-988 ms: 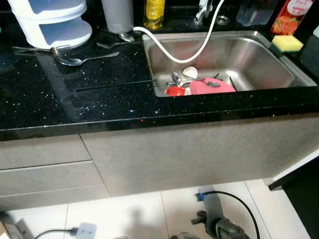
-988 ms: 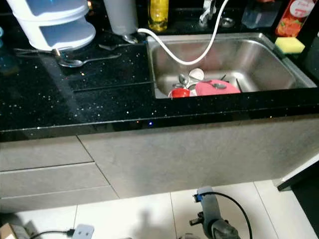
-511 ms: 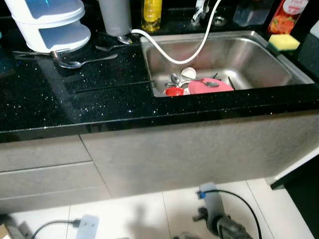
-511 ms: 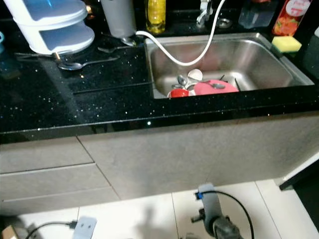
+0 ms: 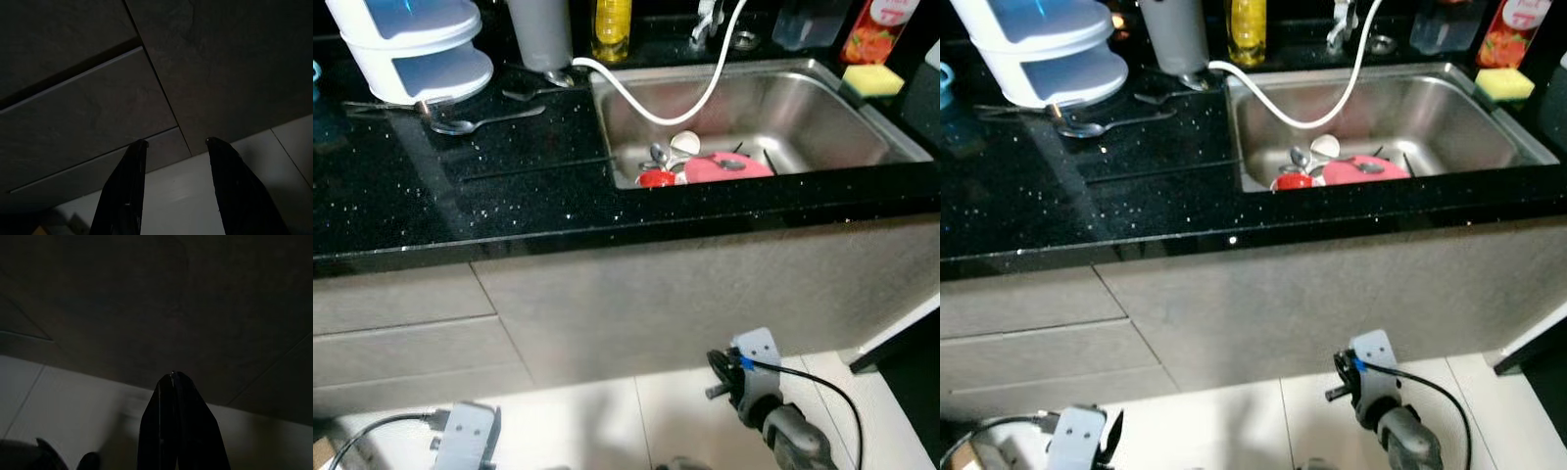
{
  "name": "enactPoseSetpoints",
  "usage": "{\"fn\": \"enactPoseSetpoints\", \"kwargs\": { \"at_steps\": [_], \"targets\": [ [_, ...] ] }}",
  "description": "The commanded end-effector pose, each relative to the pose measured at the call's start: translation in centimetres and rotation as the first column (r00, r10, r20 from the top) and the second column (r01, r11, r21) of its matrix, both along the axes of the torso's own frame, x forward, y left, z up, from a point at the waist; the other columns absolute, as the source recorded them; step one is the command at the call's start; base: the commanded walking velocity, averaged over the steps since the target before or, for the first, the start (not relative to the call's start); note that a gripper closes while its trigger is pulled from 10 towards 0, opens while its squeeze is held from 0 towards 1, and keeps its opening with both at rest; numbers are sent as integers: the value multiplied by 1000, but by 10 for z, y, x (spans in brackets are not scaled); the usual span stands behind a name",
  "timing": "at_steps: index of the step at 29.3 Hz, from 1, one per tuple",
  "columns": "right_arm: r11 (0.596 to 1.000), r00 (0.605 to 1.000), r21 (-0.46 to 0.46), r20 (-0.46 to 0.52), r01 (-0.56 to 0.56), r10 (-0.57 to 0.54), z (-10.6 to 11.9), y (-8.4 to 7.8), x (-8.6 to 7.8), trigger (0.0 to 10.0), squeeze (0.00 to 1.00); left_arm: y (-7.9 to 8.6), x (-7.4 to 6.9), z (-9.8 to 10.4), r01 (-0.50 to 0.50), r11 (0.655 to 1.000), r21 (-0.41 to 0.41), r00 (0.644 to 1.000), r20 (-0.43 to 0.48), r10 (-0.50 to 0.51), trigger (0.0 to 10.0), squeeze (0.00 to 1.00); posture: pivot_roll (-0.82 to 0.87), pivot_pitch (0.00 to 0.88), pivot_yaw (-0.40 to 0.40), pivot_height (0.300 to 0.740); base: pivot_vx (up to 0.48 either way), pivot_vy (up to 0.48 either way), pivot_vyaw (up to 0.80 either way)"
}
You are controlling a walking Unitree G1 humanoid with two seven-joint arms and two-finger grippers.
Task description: Kitchen organization
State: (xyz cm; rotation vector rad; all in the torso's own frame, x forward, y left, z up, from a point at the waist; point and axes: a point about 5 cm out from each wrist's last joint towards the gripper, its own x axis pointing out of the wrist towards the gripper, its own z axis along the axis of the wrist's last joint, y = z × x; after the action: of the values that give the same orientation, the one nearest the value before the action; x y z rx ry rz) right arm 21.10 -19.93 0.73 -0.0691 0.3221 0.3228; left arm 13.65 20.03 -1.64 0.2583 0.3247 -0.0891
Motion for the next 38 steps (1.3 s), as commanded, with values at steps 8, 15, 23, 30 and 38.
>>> {"fn": "enactPoseSetpoints", "kwargs": {
  "at_steps": [8, 15, 23, 30, 38],
  "targets": [
    [997, 983, 70, 183, -12, -1, 49, 28, 41, 10000, 0, -42, 80, 91, 126, 990, 59, 941, 310, -139, 10000, 0, 27, 104, 28, 740, 0, 0, 0],
    [995, 974, 103, 227, -8, -16, 69, 36, 42, 10000, 0, -50, 76, 117, 163, 983, 90, 906, 381, -185, 10000, 0, 24, 95, 34, 740, 0, 0, 0],
    [990, 898, 108, 421, 94, -131, 123, 22, 50, 10000, 0, -60, 71, 157, 271, 953, 132, 844, 443, -301, 10000, 0, 32, 91, 32, 740, 0, 0, 0],
    [976, 758, 178, 617, 125, -210, 195, 28, 70, 10000, 0, -59, 99, 212, 214, 968, 127, 782, 572, -248, 10000, 0, 29, 69, 38, 740, 0, 0, 0],
    [963, 739, 269, 651, -12, -172, 253, 64, 101, 10000, 0, -33, 142, 260, 12, 998, 67, 813, 580, -48, 10000, 0, 19, 45, 44, 740, 0, 0, 0]
  ]
}}
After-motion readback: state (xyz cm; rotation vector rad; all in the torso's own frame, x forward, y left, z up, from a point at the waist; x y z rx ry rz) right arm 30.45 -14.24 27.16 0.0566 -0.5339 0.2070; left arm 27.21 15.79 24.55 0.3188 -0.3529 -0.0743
